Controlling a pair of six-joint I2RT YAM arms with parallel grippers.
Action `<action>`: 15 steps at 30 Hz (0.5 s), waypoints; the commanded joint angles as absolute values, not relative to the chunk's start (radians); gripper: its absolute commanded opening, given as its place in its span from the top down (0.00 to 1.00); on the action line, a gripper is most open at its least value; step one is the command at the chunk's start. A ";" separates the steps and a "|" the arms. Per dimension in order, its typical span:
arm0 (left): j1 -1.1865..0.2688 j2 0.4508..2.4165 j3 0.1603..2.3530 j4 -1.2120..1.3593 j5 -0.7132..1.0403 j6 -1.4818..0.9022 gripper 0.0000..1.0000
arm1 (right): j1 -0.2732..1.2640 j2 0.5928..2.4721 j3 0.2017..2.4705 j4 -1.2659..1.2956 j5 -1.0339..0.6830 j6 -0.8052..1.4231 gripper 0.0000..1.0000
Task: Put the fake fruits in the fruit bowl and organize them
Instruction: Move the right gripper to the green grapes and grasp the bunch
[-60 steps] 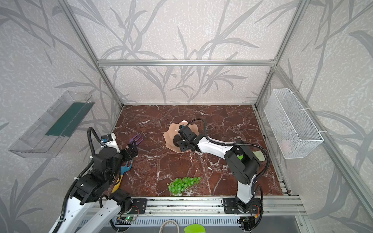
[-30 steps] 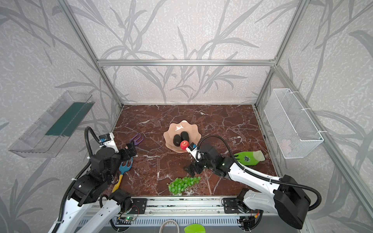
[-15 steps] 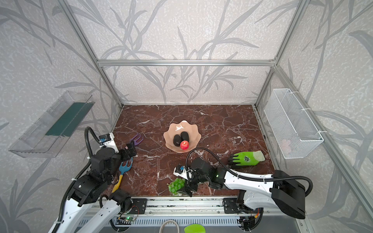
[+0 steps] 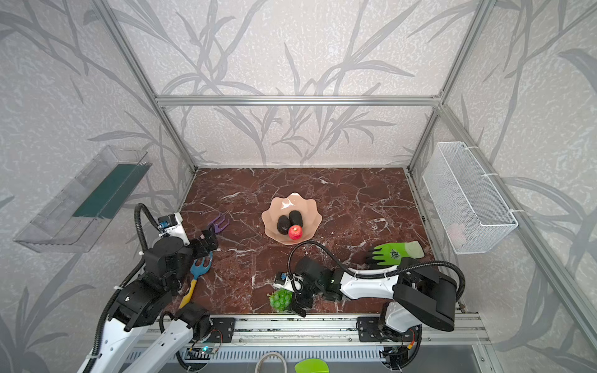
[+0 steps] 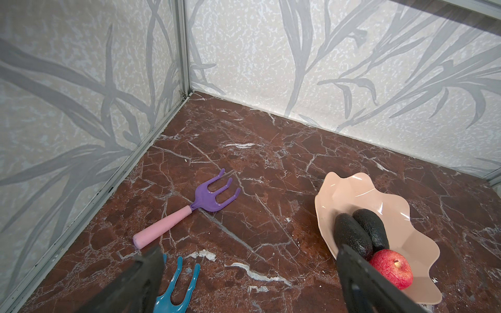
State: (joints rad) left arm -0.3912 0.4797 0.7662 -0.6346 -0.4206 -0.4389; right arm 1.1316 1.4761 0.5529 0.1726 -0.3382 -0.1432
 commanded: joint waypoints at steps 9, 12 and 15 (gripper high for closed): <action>-0.385 0.471 0.782 -0.645 -0.443 -0.443 0.00 | 1.138 1.579 0.565 0.304 -0.336 -0.122 0.13; -0.385 0.472 0.784 -0.644 -0.442 -0.440 0.00 | 1.138 1.592 0.553 0.345 -0.336 -0.104 0.22; -0.385 0.471 0.782 -0.644 -0.442 -0.440 0.00 | 1.138 1.608 0.530 0.403 -0.321 -0.084 0.29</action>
State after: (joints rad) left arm -0.3912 0.4782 0.7662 -0.6350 -0.4210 -0.4389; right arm 1.1328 1.5875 0.5518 0.3237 -0.3389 -0.1127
